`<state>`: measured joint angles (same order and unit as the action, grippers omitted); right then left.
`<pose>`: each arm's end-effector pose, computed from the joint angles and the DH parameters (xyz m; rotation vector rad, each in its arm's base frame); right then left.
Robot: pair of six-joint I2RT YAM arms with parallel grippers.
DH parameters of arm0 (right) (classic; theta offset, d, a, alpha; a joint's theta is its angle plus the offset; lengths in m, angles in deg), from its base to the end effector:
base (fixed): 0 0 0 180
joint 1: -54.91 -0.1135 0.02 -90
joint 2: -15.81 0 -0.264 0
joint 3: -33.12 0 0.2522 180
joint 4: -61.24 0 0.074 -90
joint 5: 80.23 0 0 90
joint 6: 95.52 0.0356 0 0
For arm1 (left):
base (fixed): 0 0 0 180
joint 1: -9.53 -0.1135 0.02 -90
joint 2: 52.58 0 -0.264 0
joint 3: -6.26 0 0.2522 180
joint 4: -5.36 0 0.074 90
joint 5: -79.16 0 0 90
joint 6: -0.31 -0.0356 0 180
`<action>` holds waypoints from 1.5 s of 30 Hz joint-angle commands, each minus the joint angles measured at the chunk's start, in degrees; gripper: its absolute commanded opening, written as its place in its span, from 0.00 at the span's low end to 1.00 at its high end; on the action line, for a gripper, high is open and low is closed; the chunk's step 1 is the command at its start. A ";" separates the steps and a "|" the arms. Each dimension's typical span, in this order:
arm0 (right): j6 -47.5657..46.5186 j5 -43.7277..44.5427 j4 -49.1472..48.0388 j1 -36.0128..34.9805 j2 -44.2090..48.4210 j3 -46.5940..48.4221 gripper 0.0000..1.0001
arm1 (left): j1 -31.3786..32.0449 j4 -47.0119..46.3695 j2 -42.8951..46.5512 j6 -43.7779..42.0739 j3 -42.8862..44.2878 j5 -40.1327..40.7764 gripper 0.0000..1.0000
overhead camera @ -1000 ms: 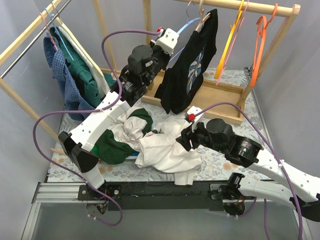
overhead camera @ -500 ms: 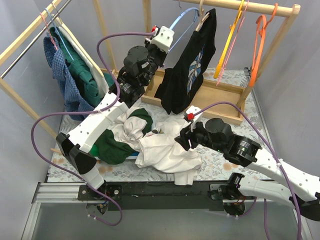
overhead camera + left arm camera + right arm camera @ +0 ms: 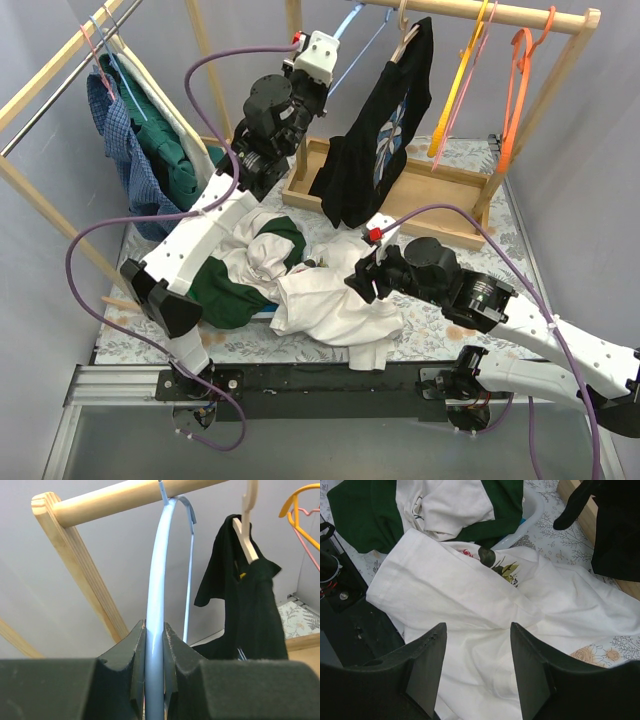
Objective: Remove the t-shirt from the hanger
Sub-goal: Place the hanger at the clothesline.
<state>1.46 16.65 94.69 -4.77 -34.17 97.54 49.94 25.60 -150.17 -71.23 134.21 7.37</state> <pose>0.1036 0.1686 0.3429 -0.7930 1.7900 0.6682 0.2955 -0.2370 0.5216 0.0035 1.4325 -0.6294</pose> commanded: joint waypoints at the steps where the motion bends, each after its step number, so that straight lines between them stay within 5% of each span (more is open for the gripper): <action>1: 1.01 -0.55 -3.42 -0.61 0.14 -1.26 0.61 | -2.17 0.99 -3.05 3.34 6.22 -2.04 0.00; 11: 2.33 -0.72 -2.90 -1.84 -0.21 -3.10 0.62 | -3.40 3.98 -3.85 5.88 3.94 -4.42 0.00; 14: 2.60 -0.90 -0.28 -2.54 -1.35 -2.84 0.71 | -3.40 3.98 -2.53 6.15 1.66 -4.51 0.00; 15: 2.51 -0.81 0.87 -2.72 -2.74 -2.49 0.86 | -3.40 3.98 -2.09 6.24 1.39 -4.33 0.21; 18: 2.60 1.73 4.04 -4.30 -5.47 -2.84 0.98 | -3.40 4.77 0.02 5.54 1.03 -4.16 0.76; 22: 4.09 3.76 3.79 -5.62 -8.11 -5.12 0.98 | -3.40 6.26 3.18 5.36 0.07 -3.28 0.98; 30: 9.71 8.94 -3.58 -5.98 -13.21 -11.10 0.98 | -3.40 14.07 16.07 11.68 -8.45 -2.57 0.98; 35: 7.96 11.23 -10.60 -3.00 -20.49 -11.01 0.98 | -3.40 16.28 26.90 20.72 -21.27 -8.54 0.98; 45: 6.47 -0.71 -21.43 5.36 -35.36 -13.56 0.98 | -3.40 21.46 39.92 27.59 -35.43 -11.19 0.98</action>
<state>8.67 20.51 79.23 -0.77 -65.75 85.89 46.77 43.17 -112.00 -47.10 101.41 -2.18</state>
